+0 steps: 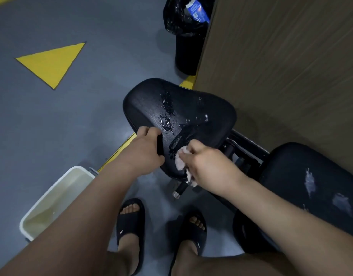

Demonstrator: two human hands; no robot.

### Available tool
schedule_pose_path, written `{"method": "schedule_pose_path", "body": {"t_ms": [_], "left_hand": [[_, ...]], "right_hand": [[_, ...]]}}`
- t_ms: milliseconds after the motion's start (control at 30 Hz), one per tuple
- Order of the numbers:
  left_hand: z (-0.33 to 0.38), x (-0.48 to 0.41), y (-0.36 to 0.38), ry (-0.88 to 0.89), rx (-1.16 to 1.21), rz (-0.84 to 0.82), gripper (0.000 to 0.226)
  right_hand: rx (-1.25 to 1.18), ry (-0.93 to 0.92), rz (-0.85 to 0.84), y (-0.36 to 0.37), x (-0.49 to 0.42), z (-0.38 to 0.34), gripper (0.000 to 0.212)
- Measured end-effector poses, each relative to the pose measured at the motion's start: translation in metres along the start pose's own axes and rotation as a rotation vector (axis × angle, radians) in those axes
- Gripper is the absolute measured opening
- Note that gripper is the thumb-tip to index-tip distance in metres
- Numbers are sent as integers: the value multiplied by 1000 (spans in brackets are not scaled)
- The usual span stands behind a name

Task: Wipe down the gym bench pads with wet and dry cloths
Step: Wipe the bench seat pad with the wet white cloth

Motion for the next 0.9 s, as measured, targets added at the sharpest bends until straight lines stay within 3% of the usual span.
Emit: {"method": "schedule_pose_path", "body": {"t_ms": [167,233,333,400,500,600,700,767,900], "left_hand": [[3,0,1,-1,9,-8,71],[4,0,0,0,-4,-1,70],[5,0,0,-3,-19,8,70],[6,-1,1,-5,-26,13,70],[7,0,1,-3,-37,11,70],[8,1,2,-7,-47,9,72],[8,1,2,-7,-59,9,74],[8,1,2,-3,-62,10,74],[7,2,1,8,-60,16,74]], "right_hand": [[-41,190,172,-28,4,44,24],[30,177,207,-33,8,49,30],[96,127,196,-39,15,47,43],[123,103,102,-31,17,49,57],[3,47,45,-17,16,52,69],[-83,21,168,-21,12,54,61],[-31,50,305,-32,7,45,40],[-17,-25,286,-24,4,21,28],[-29,-219,94,9,3,-22,21]]}}
Point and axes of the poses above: each hand's wrist, its own x-axis away from the middle knuckle, its own y-axis out of the palm, z = x × y, the point moved 10 cm from there along -x, towards the middle knuckle, and after that the axes turned 4 degrees about -y, right-handed, at the moved point
